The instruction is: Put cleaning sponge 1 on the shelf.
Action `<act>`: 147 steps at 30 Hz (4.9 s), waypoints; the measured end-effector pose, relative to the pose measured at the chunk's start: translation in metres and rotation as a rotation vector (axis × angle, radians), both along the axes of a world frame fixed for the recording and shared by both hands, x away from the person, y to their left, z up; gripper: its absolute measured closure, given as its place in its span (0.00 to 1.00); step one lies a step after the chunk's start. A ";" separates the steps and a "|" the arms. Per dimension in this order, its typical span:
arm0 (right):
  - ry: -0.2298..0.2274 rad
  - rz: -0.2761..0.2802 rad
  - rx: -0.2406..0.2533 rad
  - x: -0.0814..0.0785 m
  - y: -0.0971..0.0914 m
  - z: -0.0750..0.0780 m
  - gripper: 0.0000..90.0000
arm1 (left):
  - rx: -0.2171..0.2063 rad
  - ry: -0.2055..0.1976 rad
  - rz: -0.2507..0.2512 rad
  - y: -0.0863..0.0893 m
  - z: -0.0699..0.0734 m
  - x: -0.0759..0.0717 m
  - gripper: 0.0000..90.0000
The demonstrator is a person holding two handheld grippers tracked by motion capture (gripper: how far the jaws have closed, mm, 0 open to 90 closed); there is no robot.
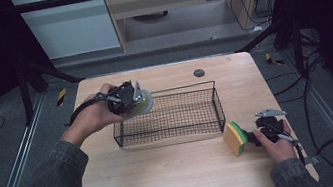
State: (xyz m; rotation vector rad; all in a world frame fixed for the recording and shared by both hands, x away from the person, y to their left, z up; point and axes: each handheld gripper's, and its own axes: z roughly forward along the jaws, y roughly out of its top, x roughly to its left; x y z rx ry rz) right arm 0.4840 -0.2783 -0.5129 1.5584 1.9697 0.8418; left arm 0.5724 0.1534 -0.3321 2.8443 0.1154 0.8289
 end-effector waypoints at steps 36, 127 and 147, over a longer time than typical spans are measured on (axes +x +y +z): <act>-0.003 0.001 0.001 0.000 0.000 0.000 0.01 | 0.047 0.074 -0.007 -0.001 -0.036 0.003 0.78; -0.003 0.001 0.000 0.000 0.000 0.000 0.01 | -0.026 0.171 0.029 -0.003 -0.070 0.017 0.75; -0.001 -0.001 0.001 0.000 0.000 0.000 0.01 | -0.038 0.129 0.023 -0.007 -0.062 0.013 0.71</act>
